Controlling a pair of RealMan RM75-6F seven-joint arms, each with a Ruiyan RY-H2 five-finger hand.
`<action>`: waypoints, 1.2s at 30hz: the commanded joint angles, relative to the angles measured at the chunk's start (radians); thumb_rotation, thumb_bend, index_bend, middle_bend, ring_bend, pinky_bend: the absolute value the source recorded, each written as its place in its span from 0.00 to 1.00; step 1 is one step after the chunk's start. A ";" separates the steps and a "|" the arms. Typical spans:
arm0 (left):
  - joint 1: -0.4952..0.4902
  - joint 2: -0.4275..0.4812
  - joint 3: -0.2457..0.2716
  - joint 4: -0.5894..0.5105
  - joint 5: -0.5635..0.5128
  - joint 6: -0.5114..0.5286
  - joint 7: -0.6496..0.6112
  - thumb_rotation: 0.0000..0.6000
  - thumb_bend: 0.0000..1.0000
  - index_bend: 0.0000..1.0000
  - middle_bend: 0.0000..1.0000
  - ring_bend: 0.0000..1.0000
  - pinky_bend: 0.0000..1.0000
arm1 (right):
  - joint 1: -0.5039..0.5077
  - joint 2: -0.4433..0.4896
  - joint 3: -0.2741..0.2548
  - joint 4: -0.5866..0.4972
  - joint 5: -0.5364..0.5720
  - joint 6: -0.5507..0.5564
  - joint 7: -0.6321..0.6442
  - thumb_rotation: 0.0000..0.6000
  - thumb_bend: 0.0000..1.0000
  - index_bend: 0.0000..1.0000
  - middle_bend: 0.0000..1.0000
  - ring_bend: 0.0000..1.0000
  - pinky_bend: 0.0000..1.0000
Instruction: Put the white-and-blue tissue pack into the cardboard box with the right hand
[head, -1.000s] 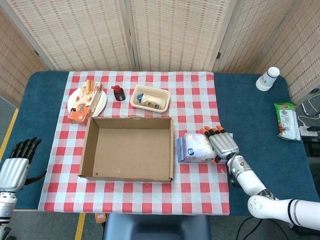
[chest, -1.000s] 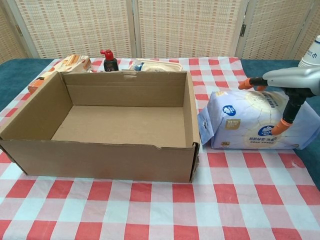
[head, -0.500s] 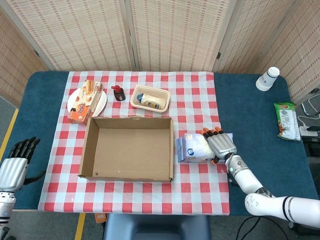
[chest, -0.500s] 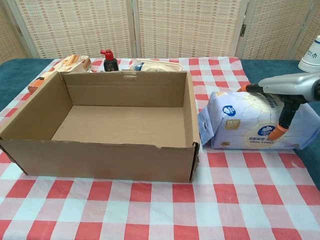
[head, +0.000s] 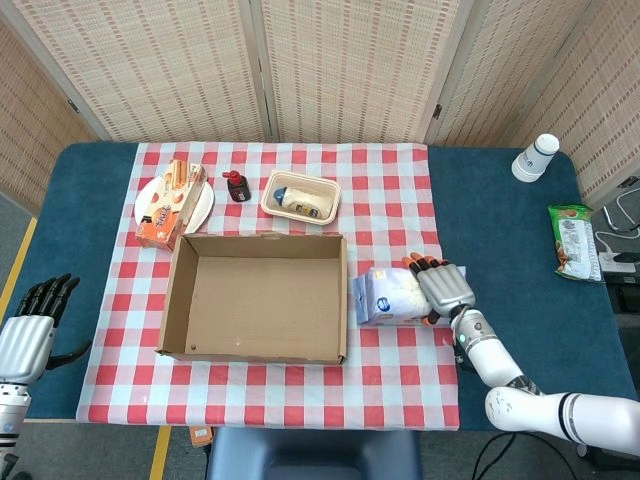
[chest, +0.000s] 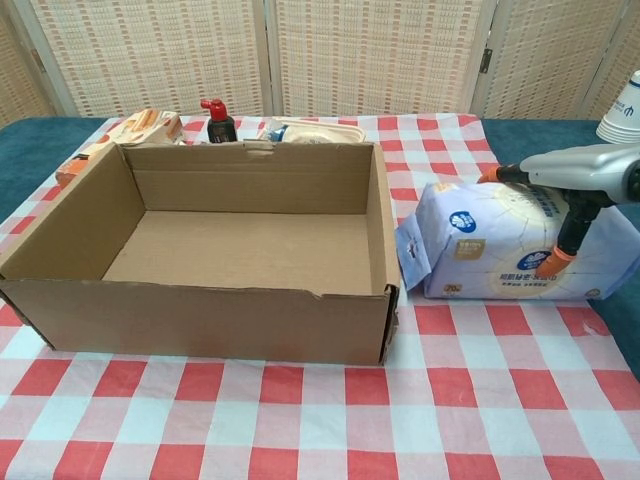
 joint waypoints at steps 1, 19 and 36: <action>0.000 0.000 0.001 0.000 0.000 -0.001 0.001 1.00 0.20 0.00 0.00 0.00 0.07 | -0.003 -0.002 0.002 0.004 -0.009 0.002 0.009 1.00 0.00 0.08 0.08 0.12 0.37; -0.003 -0.002 -0.001 0.004 -0.008 -0.009 0.001 1.00 0.20 0.00 0.00 0.00 0.07 | -0.014 0.081 0.014 -0.098 -0.034 0.065 -0.005 1.00 0.09 0.22 0.20 0.25 0.50; -0.004 -0.010 0.002 0.005 -0.008 -0.013 0.018 1.00 0.20 0.00 0.00 0.00 0.07 | -0.031 0.328 0.071 -0.410 -0.094 0.226 -0.073 1.00 0.12 0.36 0.29 0.34 0.55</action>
